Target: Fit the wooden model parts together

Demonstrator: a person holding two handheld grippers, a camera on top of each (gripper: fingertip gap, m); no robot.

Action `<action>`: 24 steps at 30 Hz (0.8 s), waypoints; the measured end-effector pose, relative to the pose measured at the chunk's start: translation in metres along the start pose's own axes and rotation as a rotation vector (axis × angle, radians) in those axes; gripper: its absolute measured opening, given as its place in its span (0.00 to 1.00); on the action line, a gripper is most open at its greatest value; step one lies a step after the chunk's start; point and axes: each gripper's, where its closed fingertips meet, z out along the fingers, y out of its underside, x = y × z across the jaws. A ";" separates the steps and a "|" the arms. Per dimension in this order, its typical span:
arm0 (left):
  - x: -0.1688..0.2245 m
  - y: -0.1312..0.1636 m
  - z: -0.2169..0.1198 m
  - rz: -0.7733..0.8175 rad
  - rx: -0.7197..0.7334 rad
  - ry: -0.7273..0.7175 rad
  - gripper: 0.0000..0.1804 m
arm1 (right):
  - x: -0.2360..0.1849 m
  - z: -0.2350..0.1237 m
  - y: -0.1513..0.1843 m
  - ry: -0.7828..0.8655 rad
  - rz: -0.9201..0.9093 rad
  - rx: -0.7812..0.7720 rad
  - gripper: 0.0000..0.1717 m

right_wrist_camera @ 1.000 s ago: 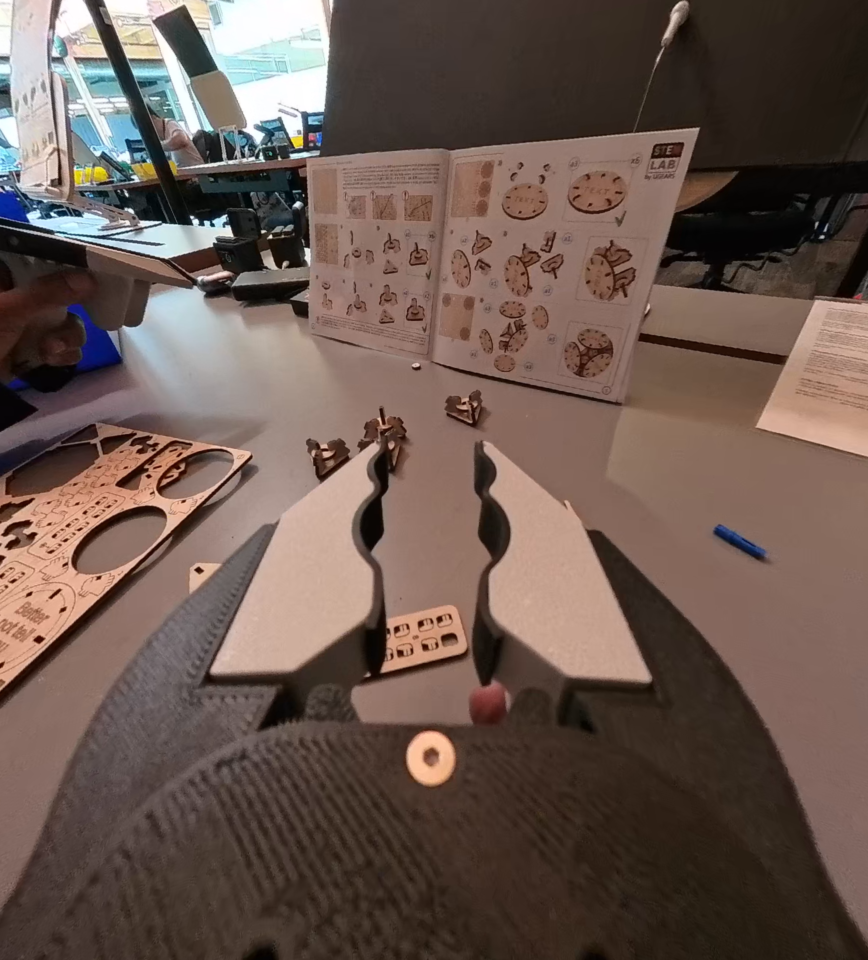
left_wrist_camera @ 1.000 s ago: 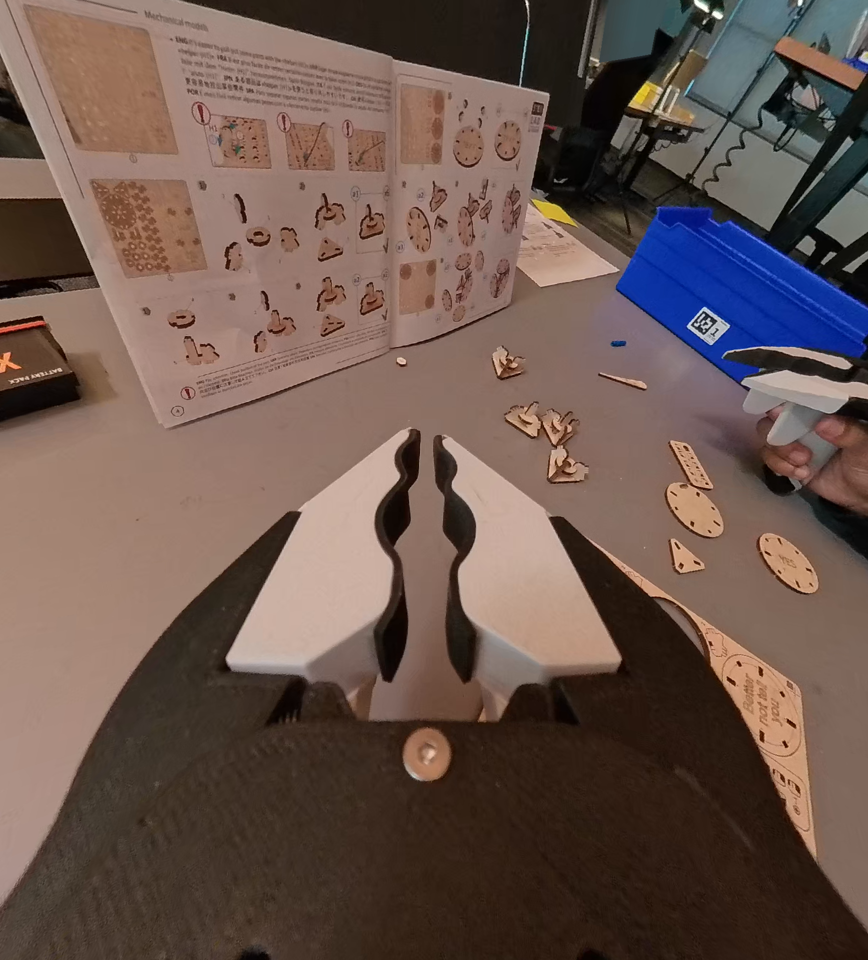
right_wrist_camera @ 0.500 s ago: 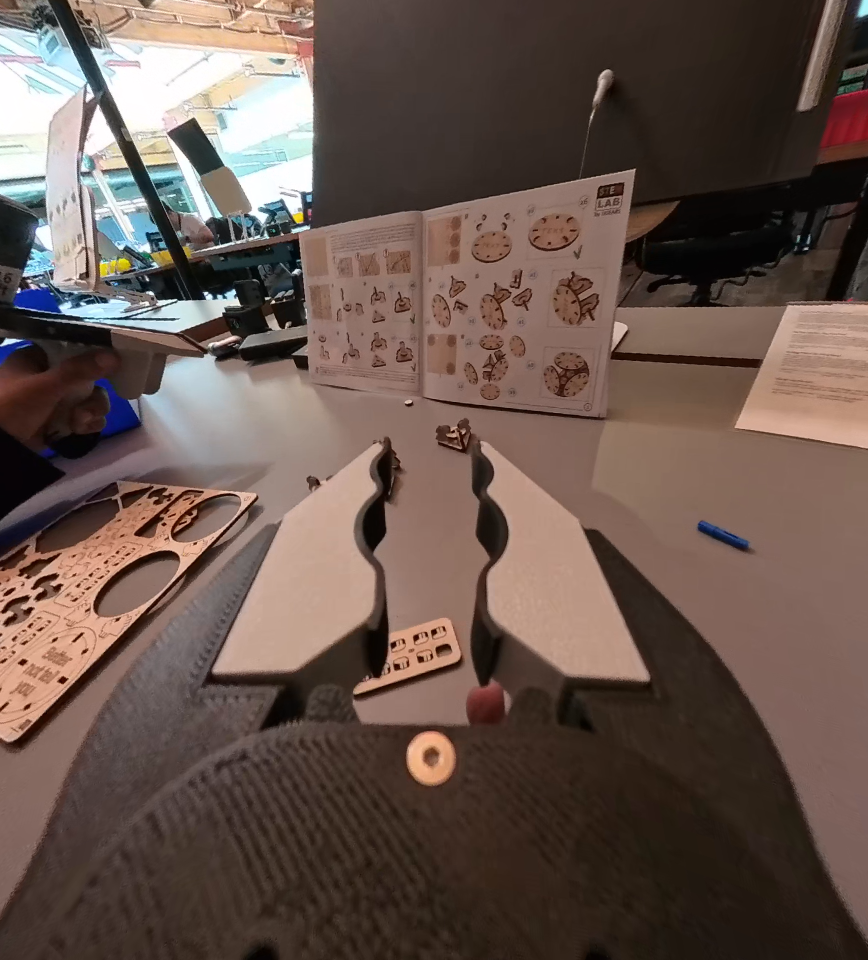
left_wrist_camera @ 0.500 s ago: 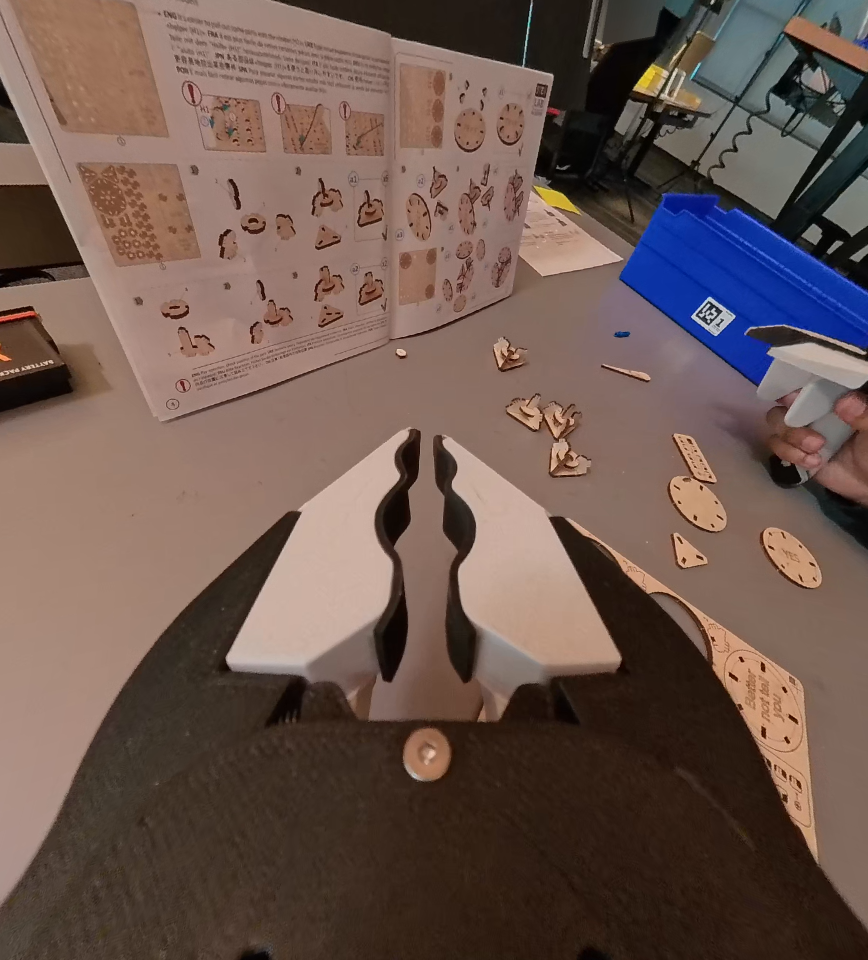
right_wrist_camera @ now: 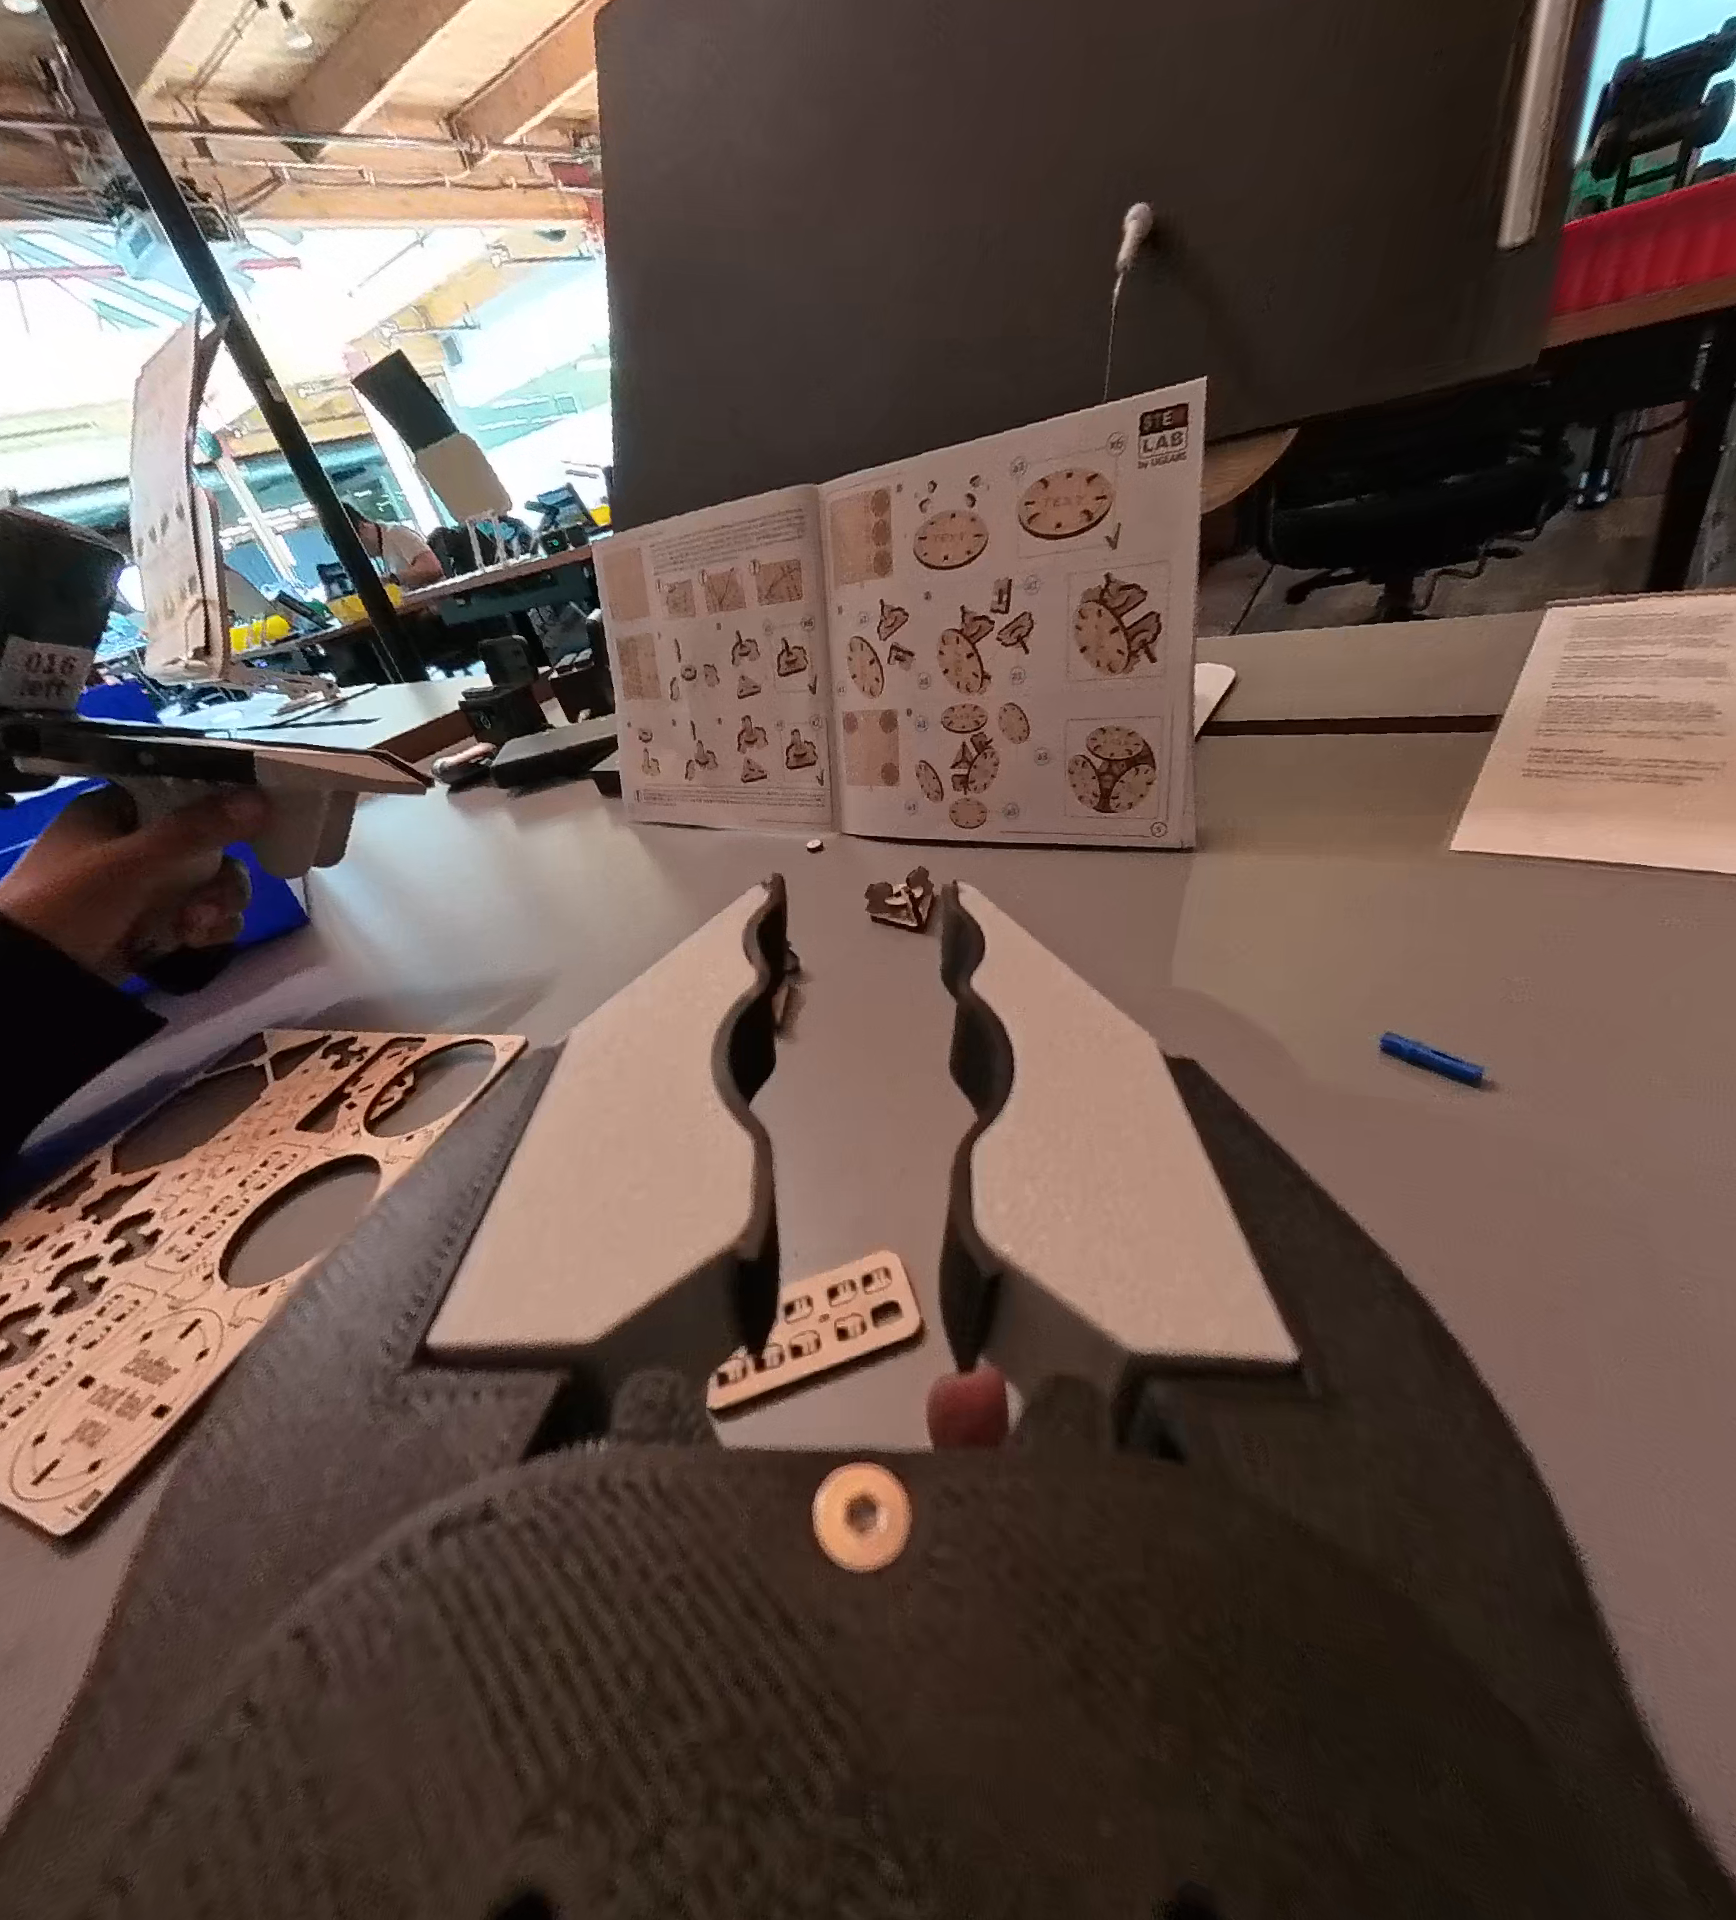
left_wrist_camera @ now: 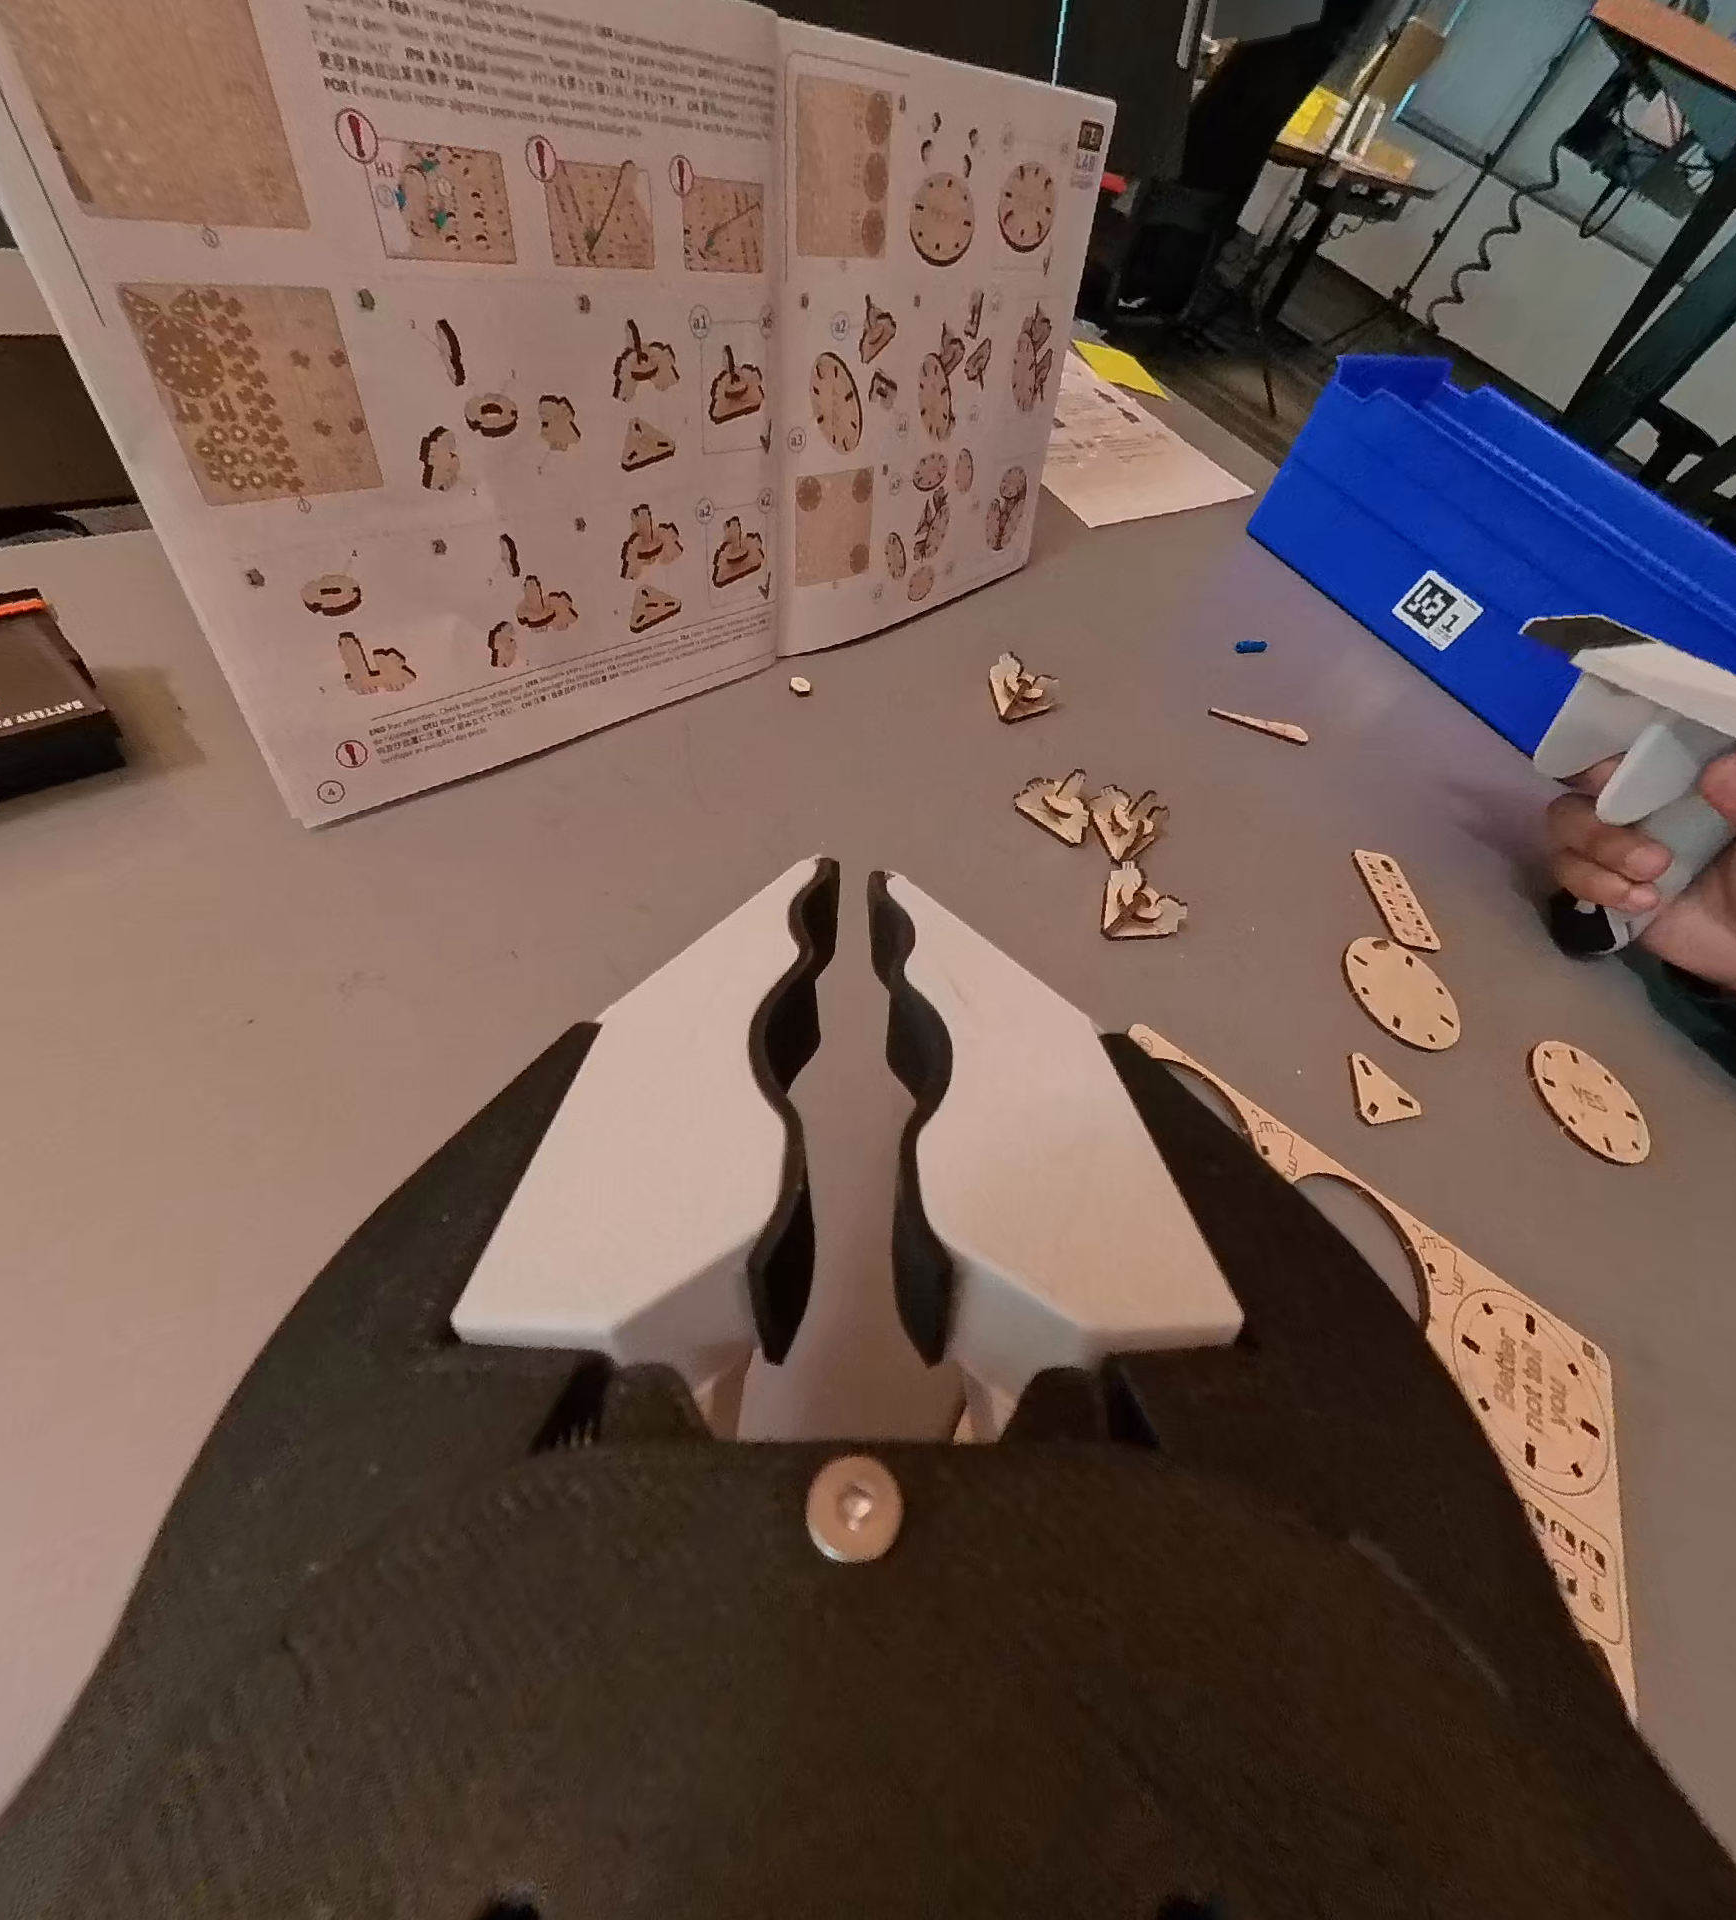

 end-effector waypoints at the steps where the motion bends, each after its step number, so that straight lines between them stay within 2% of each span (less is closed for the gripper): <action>1: 0.000 0.000 0.000 0.001 -0.003 -0.001 0.02 | 0.000 0.000 0.000 -0.003 0.004 0.000 0.16; 6: -0.001 0.002 0.001 0.003 -0.009 -0.005 0.02 | 0.001 -0.003 -0.004 0.024 -0.037 0.020 0.15; 11: -0.001 0.002 0.001 0.004 -0.014 -0.007 0.02 | 0.006 -0.019 -0.032 0.172 -0.222 0.189 0.10; 24: -0.002 0.006 0.003 0.008 -0.033 -0.013 0.03 | 0.011 -0.027 -0.041 0.158 -0.132 0.242 0.11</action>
